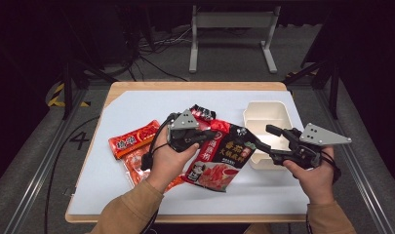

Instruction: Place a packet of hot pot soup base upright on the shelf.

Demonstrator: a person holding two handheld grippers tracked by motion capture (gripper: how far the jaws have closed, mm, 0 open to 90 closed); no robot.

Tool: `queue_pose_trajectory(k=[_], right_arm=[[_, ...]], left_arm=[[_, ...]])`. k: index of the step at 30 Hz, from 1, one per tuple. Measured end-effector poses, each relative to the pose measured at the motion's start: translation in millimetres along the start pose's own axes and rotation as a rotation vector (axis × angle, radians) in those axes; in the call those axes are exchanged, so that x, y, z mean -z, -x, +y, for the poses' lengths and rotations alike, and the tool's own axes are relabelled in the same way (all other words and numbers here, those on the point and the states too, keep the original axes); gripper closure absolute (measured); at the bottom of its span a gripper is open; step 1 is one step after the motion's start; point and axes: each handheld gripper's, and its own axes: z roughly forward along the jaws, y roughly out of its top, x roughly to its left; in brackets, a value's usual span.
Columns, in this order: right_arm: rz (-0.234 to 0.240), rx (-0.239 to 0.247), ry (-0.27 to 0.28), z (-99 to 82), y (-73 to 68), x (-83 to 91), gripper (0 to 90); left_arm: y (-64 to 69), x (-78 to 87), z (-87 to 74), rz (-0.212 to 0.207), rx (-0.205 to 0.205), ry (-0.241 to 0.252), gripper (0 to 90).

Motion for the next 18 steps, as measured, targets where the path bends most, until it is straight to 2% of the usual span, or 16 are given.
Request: queue_pose_trajectory(k=[2,8,10,12,14,18], right_arm=[[0.000,-0.002,0.005,0.5,-0.6,0.3,36.0],[-0.001,-0.019,-0.004,0.0,-1.4,-1.9,35.3],[0.008,-0.026,-0.011,-0.9,-2.7,-5.5,35.0],[0.012,-0.029,-0.013,-1.1,-3.6,-6.8,34.9],[0.021,-0.031,-0.022,-1.5,-6.0,-10.6,34.5],[0.025,-0.041,-0.037,-2.6,-8.0,-16.0,34.5]], left_arm=[[0.3,3.6,1.9,0.017,-0.008,0.016,89.0],[-3.7,12.4,3.4,0.051,0.001,0.068,89.0],[-5.2,17.4,3.6,0.072,0.012,0.109,89.0],[-5.6,18.8,3.9,0.080,0.010,0.121,88.9],[-5.8,22.4,4.7,0.109,0.001,0.142,88.9],[-5.8,24.2,5.0,0.120,-0.002,0.152,88.8]])
